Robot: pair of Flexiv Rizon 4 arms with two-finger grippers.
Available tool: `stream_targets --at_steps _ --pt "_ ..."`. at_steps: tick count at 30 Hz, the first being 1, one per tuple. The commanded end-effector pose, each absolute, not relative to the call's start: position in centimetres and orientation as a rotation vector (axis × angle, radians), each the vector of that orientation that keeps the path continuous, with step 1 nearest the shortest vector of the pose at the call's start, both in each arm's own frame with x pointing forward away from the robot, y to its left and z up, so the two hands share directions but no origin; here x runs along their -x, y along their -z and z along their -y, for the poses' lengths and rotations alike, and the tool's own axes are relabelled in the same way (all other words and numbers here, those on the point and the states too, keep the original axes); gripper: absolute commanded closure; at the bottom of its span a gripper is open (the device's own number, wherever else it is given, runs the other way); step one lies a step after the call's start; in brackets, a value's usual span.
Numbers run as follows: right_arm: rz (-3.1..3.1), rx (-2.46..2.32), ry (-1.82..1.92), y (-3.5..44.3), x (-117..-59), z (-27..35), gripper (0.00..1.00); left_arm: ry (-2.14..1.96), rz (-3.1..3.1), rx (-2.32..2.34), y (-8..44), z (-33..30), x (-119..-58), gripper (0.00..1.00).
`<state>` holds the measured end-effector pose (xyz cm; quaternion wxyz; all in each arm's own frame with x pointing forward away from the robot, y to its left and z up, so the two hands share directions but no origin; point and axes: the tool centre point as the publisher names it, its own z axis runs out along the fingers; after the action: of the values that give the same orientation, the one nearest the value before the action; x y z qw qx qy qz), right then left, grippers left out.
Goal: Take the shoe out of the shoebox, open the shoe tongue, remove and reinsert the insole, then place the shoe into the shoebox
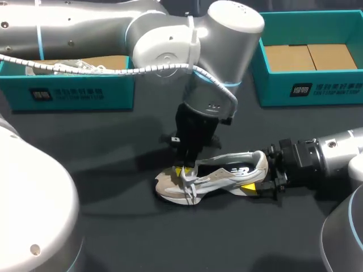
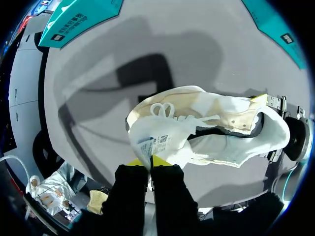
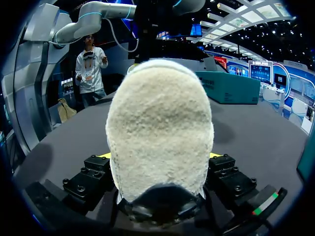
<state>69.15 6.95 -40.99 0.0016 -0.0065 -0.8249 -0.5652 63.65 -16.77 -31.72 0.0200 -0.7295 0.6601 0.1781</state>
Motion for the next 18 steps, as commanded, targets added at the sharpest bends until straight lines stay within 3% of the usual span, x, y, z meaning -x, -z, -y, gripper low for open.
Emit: stream_targets --at_steps 1,3,8,9,10,12,18 --pt "2.592 0.022 1.772 41.1 -69.0 -7.2 1.00 -0.562 -1.596 2.507 33.2 17.0 -63.2 1.00" --pt "2.592 0.022 1.772 41.1 -69.0 -7.2 1.00 -0.575 -1.590 2.492 33.7 16.8 -63.1 0.97" --pt "2.592 0.022 1.772 41.1 -69.0 -7.2 1.00 -0.614 -1.579 2.472 34.4 16.0 -63.1 0.55" --pt "2.592 0.022 1.772 41.1 -69.0 -7.2 1.00 -0.617 -1.578 2.468 34.5 15.9 -63.1 0.51" --pt "2.592 0.022 1.772 41.1 -69.0 -7.2 1.00 -0.622 -1.579 2.460 34.5 15.6 -63.0 0.37" --pt "2.592 0.022 1.772 41.1 -69.0 -7.2 1.00 -0.627 -1.575 2.455 34.5 15.1 -62.9 0.22" --pt "2.592 0.022 1.772 41.1 -69.0 -7.2 1.00 -0.628 -1.554 2.449 34.0 13.6 -62.8 0.11"
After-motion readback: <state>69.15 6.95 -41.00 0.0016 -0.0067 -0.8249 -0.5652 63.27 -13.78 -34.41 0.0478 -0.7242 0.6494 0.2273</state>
